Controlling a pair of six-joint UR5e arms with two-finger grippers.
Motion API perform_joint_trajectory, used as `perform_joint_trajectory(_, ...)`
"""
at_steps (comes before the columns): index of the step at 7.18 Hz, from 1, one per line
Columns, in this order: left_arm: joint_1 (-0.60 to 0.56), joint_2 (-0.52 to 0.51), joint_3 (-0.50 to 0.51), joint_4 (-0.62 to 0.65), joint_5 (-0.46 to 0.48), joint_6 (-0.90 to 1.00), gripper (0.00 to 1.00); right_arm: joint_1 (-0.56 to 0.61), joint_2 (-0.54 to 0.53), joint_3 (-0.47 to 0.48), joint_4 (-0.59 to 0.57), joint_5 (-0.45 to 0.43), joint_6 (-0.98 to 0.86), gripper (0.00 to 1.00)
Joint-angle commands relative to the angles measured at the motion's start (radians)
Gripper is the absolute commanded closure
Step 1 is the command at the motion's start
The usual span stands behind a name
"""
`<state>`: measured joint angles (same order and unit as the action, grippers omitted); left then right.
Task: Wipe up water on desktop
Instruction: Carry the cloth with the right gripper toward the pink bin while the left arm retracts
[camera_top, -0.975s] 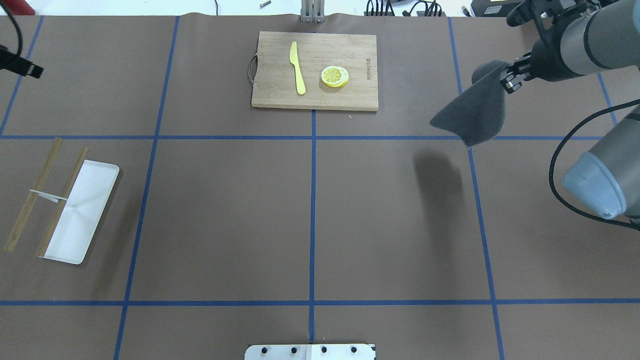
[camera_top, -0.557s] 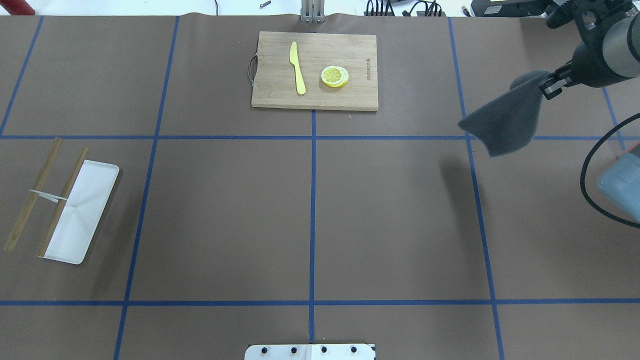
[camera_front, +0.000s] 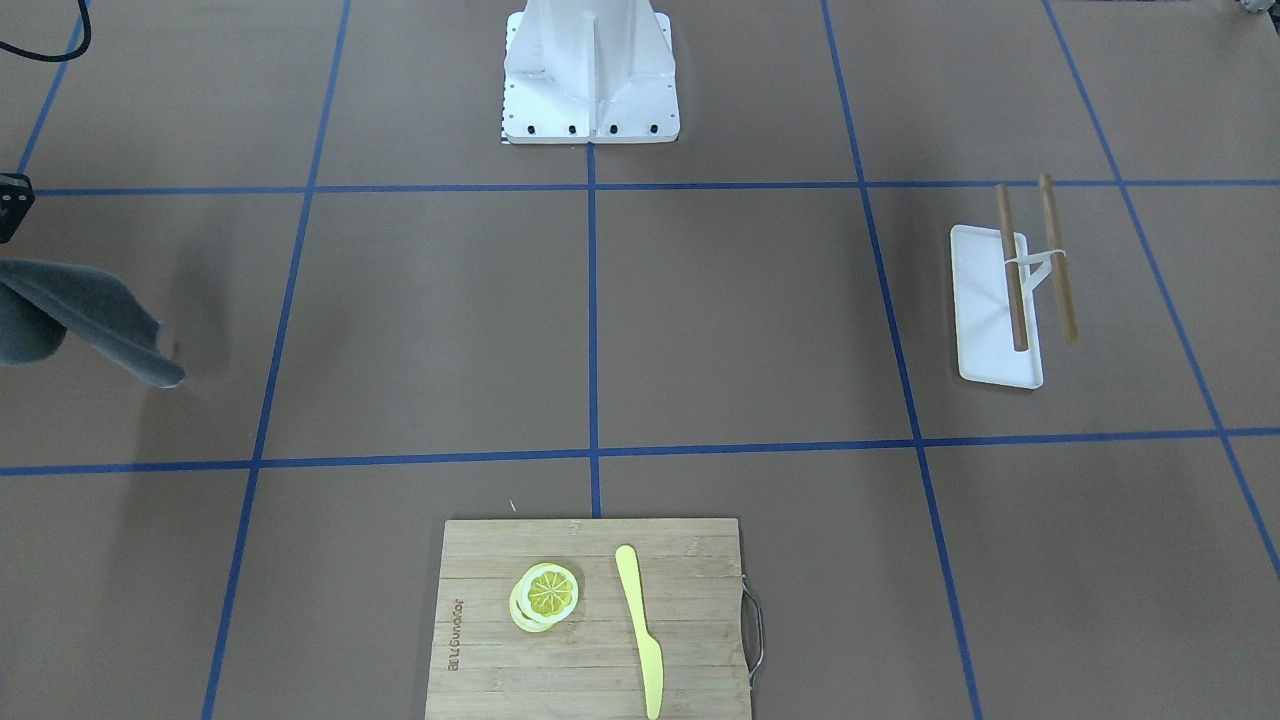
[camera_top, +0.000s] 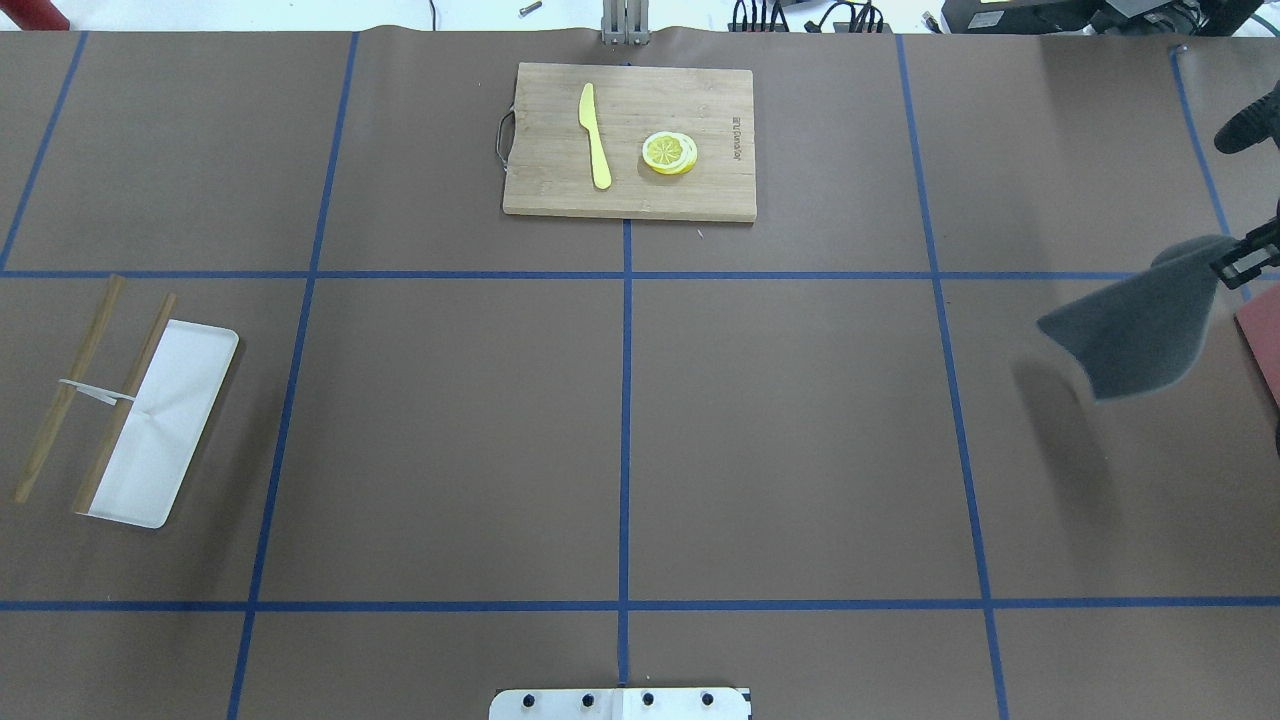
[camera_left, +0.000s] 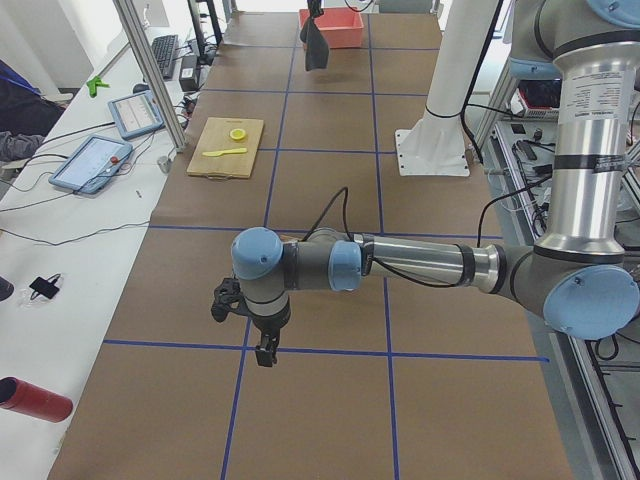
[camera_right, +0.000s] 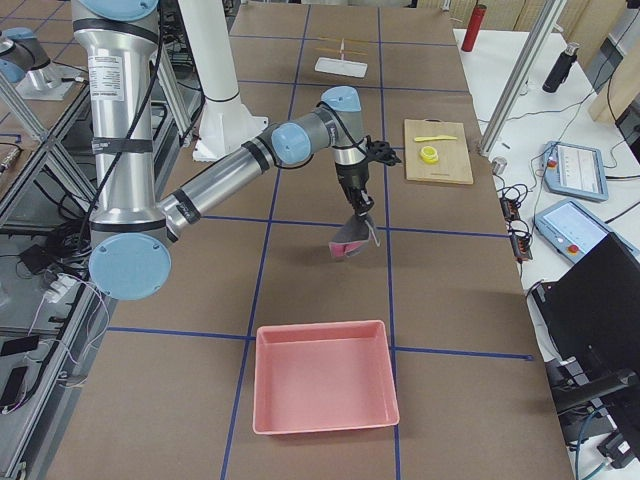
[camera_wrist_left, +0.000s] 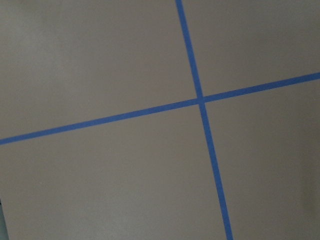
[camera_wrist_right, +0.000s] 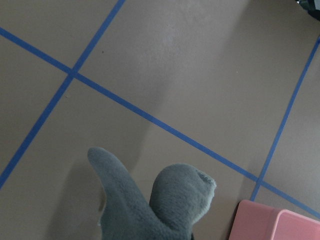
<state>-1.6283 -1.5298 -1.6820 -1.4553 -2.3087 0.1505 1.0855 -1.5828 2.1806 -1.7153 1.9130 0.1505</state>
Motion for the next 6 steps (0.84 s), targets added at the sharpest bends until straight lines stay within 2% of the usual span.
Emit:
perform_joint_trajectory(1,-0.010,0.107,-0.091,-0.049,-0.061,-0.135,0.01,-0.001,-0.054,-0.004,0.006,0.001,-0.002,1.00)
perform_joint_trajectory(2,-0.009,0.108,-0.090,-0.054,-0.061,-0.137,0.01,-0.001,-0.095,-0.021,0.009,-0.020,-0.014,1.00)
perform_joint_trajectory(3,-0.008,0.108,-0.090,-0.056,-0.061,-0.137,0.01,-0.001,-0.162,-0.028,0.013,-0.094,-0.076,1.00)
perform_joint_trajectory(4,-0.008,0.108,-0.090,-0.060,-0.061,-0.137,0.01,-0.002,-0.178,-0.045,0.013,-0.129,-0.095,1.00)
perform_joint_trajectory(5,-0.007,0.106,-0.091,-0.060,-0.061,-0.137,0.01,-0.022,-0.125,-0.138,0.016,-0.156,-0.089,1.00)
perform_joint_trajectory(6,-0.007,0.106,-0.093,-0.060,-0.061,-0.135,0.01,-0.071,-0.018,-0.201,0.011,-0.160,-0.060,1.00)
